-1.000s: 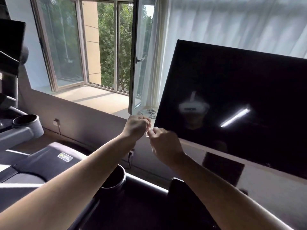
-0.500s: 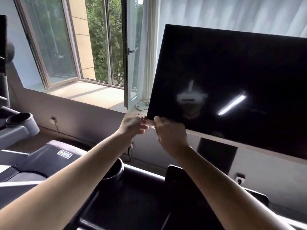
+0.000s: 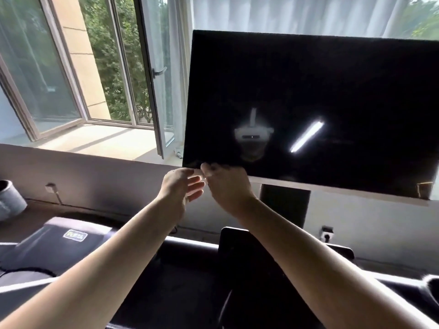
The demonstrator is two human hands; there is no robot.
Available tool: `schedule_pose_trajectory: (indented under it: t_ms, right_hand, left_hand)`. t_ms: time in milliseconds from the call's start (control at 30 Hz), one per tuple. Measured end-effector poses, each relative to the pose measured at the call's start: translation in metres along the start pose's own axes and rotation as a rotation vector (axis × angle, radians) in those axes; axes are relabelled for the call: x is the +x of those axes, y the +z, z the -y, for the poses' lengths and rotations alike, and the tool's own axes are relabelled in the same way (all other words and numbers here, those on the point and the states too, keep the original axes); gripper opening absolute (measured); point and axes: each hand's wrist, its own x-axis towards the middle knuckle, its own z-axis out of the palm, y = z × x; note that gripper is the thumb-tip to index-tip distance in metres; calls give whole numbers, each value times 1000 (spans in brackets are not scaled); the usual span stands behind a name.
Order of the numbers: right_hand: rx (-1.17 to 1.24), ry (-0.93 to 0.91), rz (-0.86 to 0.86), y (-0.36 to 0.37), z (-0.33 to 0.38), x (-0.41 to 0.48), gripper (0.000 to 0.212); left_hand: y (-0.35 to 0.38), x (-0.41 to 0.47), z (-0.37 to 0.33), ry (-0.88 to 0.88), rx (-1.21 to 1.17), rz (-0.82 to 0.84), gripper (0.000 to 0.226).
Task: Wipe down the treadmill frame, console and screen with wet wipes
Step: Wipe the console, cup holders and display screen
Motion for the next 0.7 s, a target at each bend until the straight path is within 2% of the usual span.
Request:
schedule_pose_trajectory:
  t_ms: [133,267,400,533,633,700]
  right_hand:
    - [-82,53,10,-19,-56,-53,27]
    - [-197,66,-36,-48,-106,-93,25]
    - [-246,50,49,-42,-87,-75,27]
    - [-155,-52,53,-31,-60,-46,21]
    - [-163,-35,44,-40,-86,-60,20]
    - [-173,1,51,-49,-115,-86,11]
  left_hand:
    - [7,-1,7,-109,-56,38,6]
    - [19,-2,17,-145,7,127,14]
    - [34,-6,22,-162,49,167,20]
    - [45,-9,24,-153,75,163,22]
    - [54,-12,28,-167,110,198,27]
    - [63,-15,34,-173,135,243,27]
